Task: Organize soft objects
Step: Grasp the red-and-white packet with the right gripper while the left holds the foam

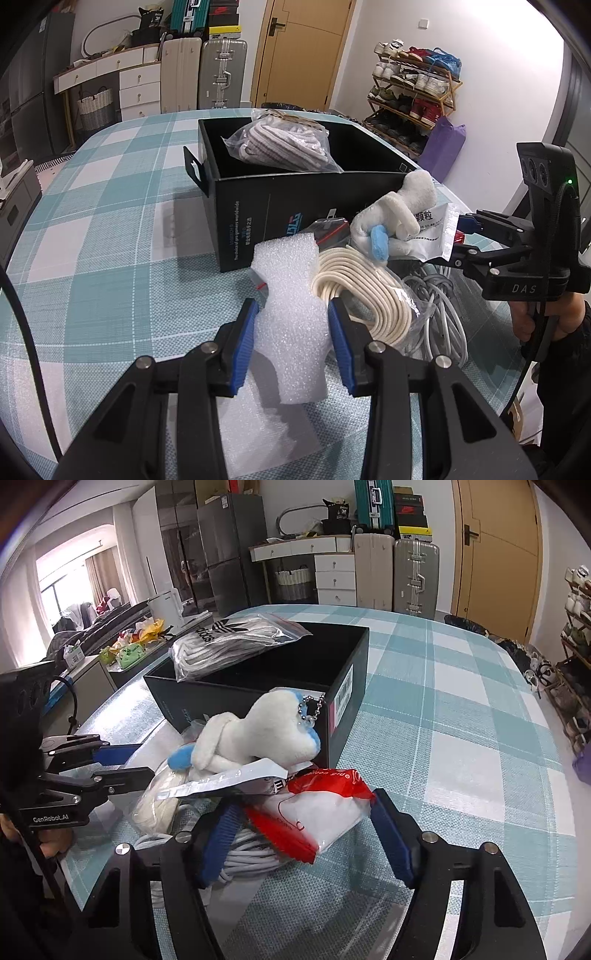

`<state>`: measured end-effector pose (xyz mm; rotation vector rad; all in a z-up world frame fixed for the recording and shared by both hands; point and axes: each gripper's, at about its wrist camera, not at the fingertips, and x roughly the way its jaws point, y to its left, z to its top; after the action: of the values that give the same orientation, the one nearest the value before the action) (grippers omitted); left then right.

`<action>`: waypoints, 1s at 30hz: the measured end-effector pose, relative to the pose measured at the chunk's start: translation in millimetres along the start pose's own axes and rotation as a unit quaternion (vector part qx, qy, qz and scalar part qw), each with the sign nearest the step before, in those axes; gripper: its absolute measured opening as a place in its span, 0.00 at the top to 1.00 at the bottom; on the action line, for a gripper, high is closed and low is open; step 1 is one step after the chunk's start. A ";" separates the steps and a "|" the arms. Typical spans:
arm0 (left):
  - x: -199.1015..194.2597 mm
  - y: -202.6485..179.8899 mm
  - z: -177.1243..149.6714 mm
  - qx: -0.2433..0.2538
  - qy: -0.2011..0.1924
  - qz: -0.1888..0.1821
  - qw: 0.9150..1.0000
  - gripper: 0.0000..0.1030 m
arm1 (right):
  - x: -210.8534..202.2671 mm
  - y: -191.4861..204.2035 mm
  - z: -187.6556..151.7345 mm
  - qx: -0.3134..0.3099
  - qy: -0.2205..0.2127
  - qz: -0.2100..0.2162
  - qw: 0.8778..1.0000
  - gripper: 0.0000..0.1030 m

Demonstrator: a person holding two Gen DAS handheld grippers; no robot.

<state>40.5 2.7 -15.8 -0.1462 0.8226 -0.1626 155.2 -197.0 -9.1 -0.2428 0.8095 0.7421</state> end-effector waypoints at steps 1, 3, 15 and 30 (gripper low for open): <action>0.0 0.1 0.0 0.000 0.000 0.000 1.000 0.64 | -1.2 -0.6 -0.3 0.000 -0.002 0.001 1.000 0.36; 0.0 0.0 0.0 0.000 0.000 0.000 1.000 0.64 | -4.4 -1.5 -1.3 0.000 -0.005 0.006 1.000 0.44; -0.1 0.0 -0.1 0.000 0.000 0.000 1.000 0.64 | -13.9 -3.9 -4.5 -0.004 -0.012 0.015 1.000 0.47; -4.0 0.2 1.1 0.006 -0.010 0.008 1.000 0.64 | -46.3 -24.0 -10.5 0.006 -0.033 0.002 0.999 0.47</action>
<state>38.6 3.8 -12.2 -0.1300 0.8023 -0.1500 144.5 -242.8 15.7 -0.2046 0.7509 0.7444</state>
